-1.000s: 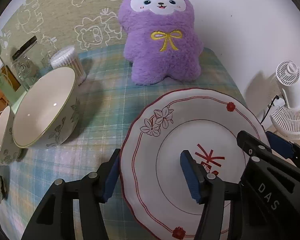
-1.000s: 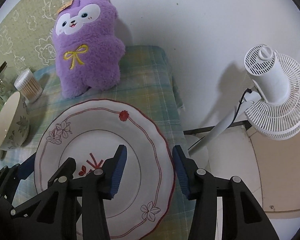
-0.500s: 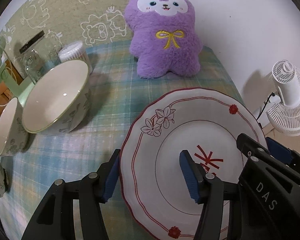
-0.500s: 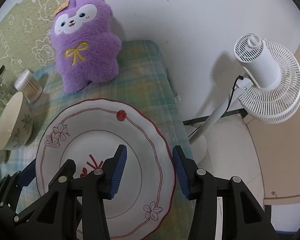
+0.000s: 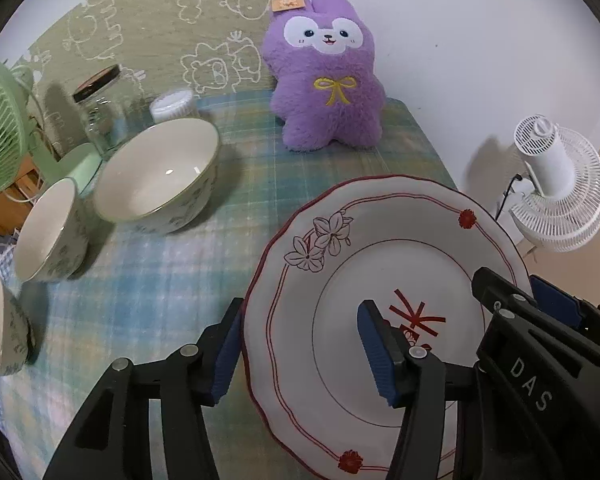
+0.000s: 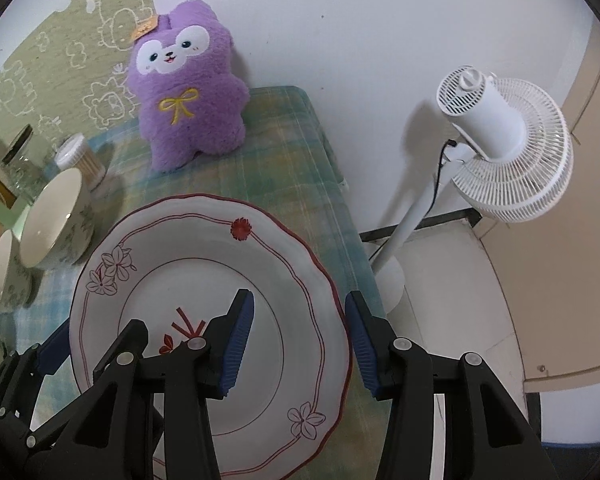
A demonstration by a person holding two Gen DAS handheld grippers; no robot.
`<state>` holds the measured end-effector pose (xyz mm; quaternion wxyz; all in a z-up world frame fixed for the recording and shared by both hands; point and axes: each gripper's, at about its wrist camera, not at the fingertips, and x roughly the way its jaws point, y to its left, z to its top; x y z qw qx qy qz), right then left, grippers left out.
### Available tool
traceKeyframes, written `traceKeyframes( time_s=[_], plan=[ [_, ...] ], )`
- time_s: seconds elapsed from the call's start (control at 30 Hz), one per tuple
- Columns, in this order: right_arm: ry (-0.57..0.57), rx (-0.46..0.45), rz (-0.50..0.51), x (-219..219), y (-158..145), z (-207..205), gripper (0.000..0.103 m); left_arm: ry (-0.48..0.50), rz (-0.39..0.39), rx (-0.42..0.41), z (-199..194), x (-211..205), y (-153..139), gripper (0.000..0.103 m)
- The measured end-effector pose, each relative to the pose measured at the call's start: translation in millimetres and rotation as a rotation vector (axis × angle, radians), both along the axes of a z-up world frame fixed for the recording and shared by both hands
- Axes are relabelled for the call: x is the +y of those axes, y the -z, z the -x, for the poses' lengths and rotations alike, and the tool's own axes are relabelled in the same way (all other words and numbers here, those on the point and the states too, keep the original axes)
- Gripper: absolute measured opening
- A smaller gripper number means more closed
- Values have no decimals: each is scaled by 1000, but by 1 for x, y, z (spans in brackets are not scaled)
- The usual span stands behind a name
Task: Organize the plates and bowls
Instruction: 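Lift the three-plate stack with both grippers off the table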
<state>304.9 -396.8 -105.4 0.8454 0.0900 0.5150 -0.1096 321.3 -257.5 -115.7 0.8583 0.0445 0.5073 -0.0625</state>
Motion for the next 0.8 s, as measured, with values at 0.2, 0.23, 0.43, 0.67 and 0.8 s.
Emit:
traceKeyframes(
  time_s=[0.2,0.23,0.43,0.67,0.8],
  plan=[
    [2,29,14,10,-3,26,42,-18,28,-5,17,14,-11,50],
    [14,29,8,11,-3,31,41,-8,16,-18,21,14,-13,50],
    [29,29,17,19,-7,56,39,17,2,-7,41,19,-14,50],
    [50,40,19,27,-12,85,40,42,-6,-3,69,23,-17,50],
    [64,40,29,30,-18,103,40,68,-3,-4,86,25,-21,50]
  ],
)
